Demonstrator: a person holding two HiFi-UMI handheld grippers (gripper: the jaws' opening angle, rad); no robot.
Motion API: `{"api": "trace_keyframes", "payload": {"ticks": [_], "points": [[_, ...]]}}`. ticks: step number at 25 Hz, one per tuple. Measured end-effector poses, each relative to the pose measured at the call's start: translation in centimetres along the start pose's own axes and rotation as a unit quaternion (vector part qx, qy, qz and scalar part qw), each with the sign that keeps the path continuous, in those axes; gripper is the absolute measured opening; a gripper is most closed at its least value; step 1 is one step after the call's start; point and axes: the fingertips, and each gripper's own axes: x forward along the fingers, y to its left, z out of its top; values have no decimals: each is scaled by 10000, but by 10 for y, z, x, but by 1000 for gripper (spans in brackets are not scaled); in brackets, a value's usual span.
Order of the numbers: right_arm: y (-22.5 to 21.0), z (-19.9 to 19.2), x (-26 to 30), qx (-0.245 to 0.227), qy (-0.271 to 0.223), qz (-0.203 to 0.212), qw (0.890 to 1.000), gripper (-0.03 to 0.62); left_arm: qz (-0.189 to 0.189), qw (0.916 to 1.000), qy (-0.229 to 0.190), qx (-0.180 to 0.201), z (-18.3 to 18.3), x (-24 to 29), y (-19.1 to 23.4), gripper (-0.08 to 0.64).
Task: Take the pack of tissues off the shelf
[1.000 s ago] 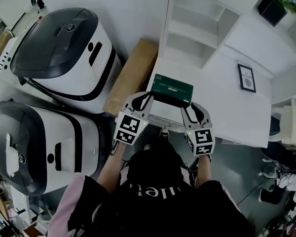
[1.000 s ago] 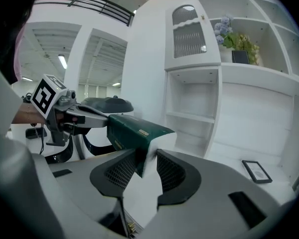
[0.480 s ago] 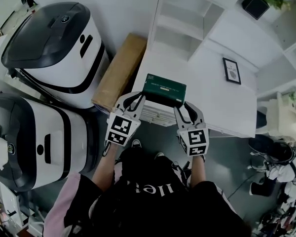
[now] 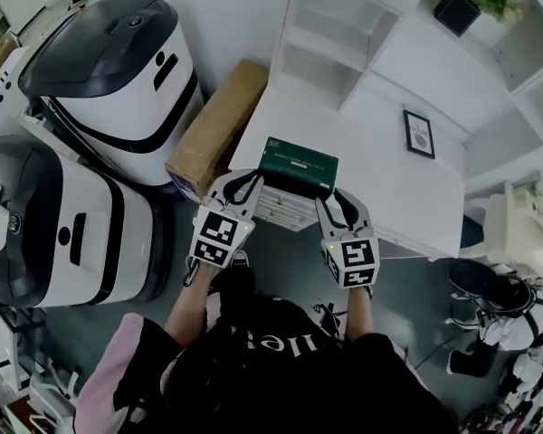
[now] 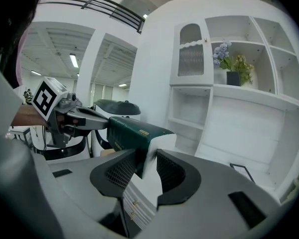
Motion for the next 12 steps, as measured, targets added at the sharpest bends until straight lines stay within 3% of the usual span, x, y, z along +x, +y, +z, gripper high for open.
{"api": "trace_keyframes", "payload": {"ticks": [12], "points": [[2,-39,-106,-137,-199,370,9990,153,428,9990,121,62,1,-52,-112,37]]}}
